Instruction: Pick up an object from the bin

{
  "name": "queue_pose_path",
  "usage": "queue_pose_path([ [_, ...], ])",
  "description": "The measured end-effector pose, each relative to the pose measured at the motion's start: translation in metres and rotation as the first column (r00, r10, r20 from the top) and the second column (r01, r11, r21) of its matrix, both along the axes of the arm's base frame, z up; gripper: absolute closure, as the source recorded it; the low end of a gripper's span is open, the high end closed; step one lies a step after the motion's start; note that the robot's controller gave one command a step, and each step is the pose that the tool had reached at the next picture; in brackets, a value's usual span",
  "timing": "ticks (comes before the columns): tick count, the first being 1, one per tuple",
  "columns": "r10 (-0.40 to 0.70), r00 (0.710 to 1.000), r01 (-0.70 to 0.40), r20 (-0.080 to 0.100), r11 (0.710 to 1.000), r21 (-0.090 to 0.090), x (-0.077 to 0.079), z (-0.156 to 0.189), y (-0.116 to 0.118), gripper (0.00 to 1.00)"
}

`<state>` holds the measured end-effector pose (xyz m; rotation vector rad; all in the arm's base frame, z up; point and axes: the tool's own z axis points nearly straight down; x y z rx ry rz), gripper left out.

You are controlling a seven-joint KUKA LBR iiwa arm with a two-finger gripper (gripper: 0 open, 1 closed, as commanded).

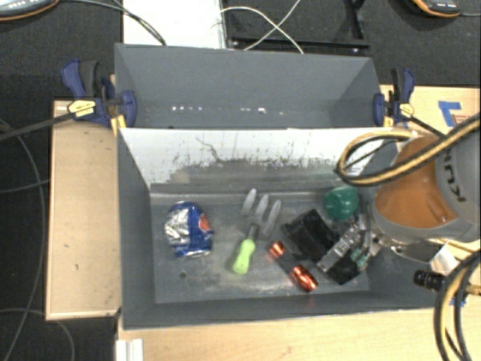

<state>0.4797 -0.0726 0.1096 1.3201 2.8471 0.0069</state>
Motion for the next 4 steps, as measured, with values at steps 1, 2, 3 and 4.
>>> queue_pose_path([
  [1,0.000,1.000,0.000,-0.004,1.000,0.000,-0.001,0.013,0.000,1.00],
  [2,0.001,1.000,-0.001,-0.007,1.000,0.000,-0.002,0.023,-0.001,1.00],
  [3,0.002,1.000,-0.002,-0.008,1.000,0.000,-0.002,0.035,-0.001,1.00],
  [4,0.004,1.000,-0.004,-0.009,1.000,0.001,-0.002,0.044,-0.001,1.00],
])
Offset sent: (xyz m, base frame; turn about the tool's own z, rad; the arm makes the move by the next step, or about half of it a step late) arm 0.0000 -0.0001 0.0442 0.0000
